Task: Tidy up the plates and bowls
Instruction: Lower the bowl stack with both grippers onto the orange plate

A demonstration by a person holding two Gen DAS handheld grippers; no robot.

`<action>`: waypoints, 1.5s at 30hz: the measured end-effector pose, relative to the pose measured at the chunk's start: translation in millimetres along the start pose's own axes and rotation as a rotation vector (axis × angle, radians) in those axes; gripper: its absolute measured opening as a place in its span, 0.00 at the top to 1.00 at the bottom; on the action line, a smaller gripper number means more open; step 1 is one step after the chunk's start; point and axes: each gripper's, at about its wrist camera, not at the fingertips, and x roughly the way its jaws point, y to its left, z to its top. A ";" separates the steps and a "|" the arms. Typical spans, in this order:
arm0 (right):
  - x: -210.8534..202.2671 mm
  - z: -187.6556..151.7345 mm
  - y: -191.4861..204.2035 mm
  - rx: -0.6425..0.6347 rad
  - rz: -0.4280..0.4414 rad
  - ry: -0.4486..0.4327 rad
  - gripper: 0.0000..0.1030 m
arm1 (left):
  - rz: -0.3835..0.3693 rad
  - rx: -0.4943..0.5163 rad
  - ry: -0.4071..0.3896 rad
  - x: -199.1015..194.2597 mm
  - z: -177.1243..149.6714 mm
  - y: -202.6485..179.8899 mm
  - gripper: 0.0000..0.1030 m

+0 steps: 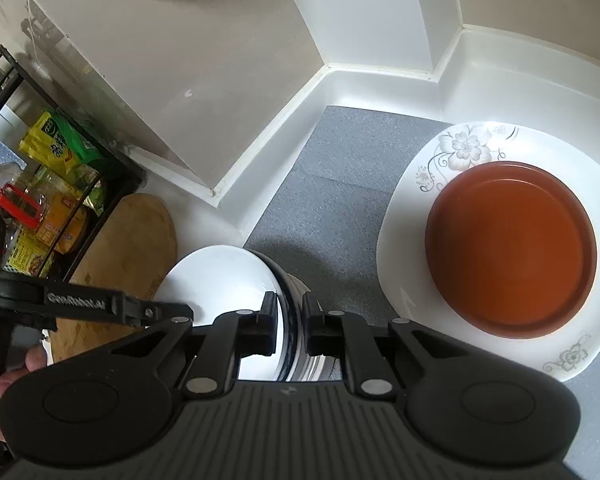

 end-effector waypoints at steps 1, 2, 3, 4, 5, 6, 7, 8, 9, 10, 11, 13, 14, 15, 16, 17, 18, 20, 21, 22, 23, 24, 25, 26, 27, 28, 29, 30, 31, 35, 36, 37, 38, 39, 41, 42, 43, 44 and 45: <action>-0.3 -0.9 -2.6 0.022 0.004 0.000 0.80 | -0.007 -0.005 0.012 2.5 -0.1 2.2 0.77; -0.2 -2.7 -5.8 0.043 0.012 0.003 0.76 | -0.012 -0.010 0.023 5.2 0.5 3.8 0.75; -0.1 -4.8 -9.5 0.064 0.022 0.003 0.62 | -0.015 -0.015 0.035 8.1 0.3 5.2 0.74; 0.5 -7.6 -13.7 0.084 0.032 0.004 0.52 | -0.013 -0.016 0.039 10.2 0.3 6.3 0.71; 2.4 -10.8 -18.1 0.107 0.042 0.009 0.50 | -0.011 -0.015 0.047 12.8 0.7 7.1 0.69; 5.4 -14.0 -23.3 0.136 0.056 0.022 0.49 | -0.014 -0.017 0.060 15.9 1.2 8.2 0.68; 8.6 -17.2 -28.7 0.166 0.066 0.032 0.49 | -0.020 -0.023 0.073 19.5 1.6 9.1 0.67; 11.9 -20.7 -34.5 0.201 0.077 0.041 0.49 | -0.026 -0.031 0.086 23.3 1.8 10.5 0.61; 16.2 -24.9 -41.3 0.240 0.092 0.052 0.48 | -0.031 -0.042 0.095 26.3 2.2 12.6 0.57; 20.2 -28.7 -47.3 0.279 0.101 0.060 0.43 | -0.033 -0.053 0.103 29.1 3.2 15.2 0.50; 22.9 -33.1 -52.2 0.317 0.103 0.059 0.39 | -0.037 -0.065 0.107 31.0 4.1 18.0 0.47; 29.8 -40.5 -57.0 0.364 0.132 0.070 0.33 | -0.054 -0.087 0.113 32.6 4.9 23.3 0.44; 33.3 -43.5 -58.2 0.382 0.147 0.081 0.33 | -0.059 -0.093 0.113 33.1 4.5 25.8 0.43; 36.7 -46.5 -59.2 0.403 0.161 0.093 0.33 | -0.066 -0.098 0.112 33.1 2.8 27.1 0.43; 39.1 -49.2 -60.1 0.421 0.174 0.099 0.33 | -0.072 -0.098 0.109 32.4 2.1 27.7 0.46; 40.3 -51.7 -61.6 0.440 0.188 0.098 0.33 | -0.079 -0.092 0.105 30.7 1.0 27.4 0.54; 40.2 -53.6 -63.1 0.460 0.214 0.090 0.38 | -0.093 -0.084 0.102 28.2 -0.5 27.0 0.58; 36.0 -53.7 -59.8 0.443 0.226 0.075 0.47 | -0.100 -0.061 0.098 25.2 -3.3 21.9 0.65; 33.4 -53.0 -57.5 0.429 0.226 0.072 0.51 | -0.088 -0.051 0.091 23.4 -4.8 19.2 0.65; 31.9 -52.2 -57.3 0.429 0.233 0.071 0.54 | -0.078 -0.045 0.088 22.4 -5.8 17.4 0.65; 31.2 -51.4 -57.6 0.435 0.236 0.079 0.54 | -0.078 -0.049 0.088 22.3 -6.4 16.9 0.65; 31.2 -52.0 -56.9 0.433 0.235 0.081 0.55 | -0.080 -0.059 0.087 23.4 -6.9 16.6 0.65; 30.5 -53.2 -55.6 0.426 0.233 0.073 0.55 | -0.079 -0.067 0.086 24.2 -7.3 15.8 0.66; 30.0 -54.3 -55.0 0.427 0.230 0.067 0.55 | -0.073 -0.071 0.086 24.0 -7.7 15.1 0.66; 29.5 -54.6 -55.8 0.435 0.228 0.063 0.56 | -0.064 -0.072 0.085 23.6 -8.2 13.5 0.66; 29.1 -55.2 -55.0 0.442 0.223 0.058 0.57 | -0.056 -0.072 0.084 22.5 -8.8 12.4 0.66; 28.2 -53.5 -56.3 0.444 0.219 0.057 0.57 | -0.046 -0.070 0.085 21.4 -9.2 11.2 0.66; 26.1 -53.1 -58.4 0.445 0.215 0.058 0.57 | -0.036 -0.066 0.086 21.3 -9.8 8.5 0.66; 24.6 -51.7 -57.4 0.444 0.210 0.057 0.57 | -0.031 -0.064 0.085 20.9 -10.0 6.8 0.66; 19.2 -51.4 -57.8 0.440 0.207 0.050 0.57 | -0.035 -0.065 0.086 21.3 -10.8 1.9 0.66; 17.2 -51.2 -58.6 0.440 0.207 0.048 0.57 | -0.037 -0.066 0.086 21.0 -11.0 1.2 0.66; 15.7 -51.1 -59.5 0.442 0.206 0.046 0.57 | -0.038 -0.067 0.087 20.7 -11.3 0.8 0.66; 14.1 -51.2 -60.4 0.445 0.206 0.044 0.57 | -0.037 -0.067 0.087 20.0 -12.0 -0.2 0.66; 12.9 -51.4 -61.5 0.445 0.206 0.042 0.57 | -0.036 -0.067 0.086 19.7 -12.1 -1.8 0.66; 8.3 -50.9 -61.7 0.440 0.204 0.036 0.57 | -0.036 -0.062 0.085 19.2 -10.9 -5.4 0.66; 5.1 -50.2 -60.4 0.428 0.201 0.032 0.57 | -0.037 -0.060 0.083 18.3 -10.4 -6.7 0.66; 1.5 -49.4 -59.2 0.417 0.199 0.027 0.57 | -0.039 -0.058 0.082 16.7 -10.0 -8.8 0.66; -2.4 -48.2 -59.1 0.414 0.198 0.020 0.57 | -0.040 -0.054 0.079 15.1 -9.7 -12.2 0.66; -7.1 -46.9 -58.6 0.413 0.196 0.012 0.57 | -0.042 -0.046 0.075 13.4 -9.5 -16.5 0.66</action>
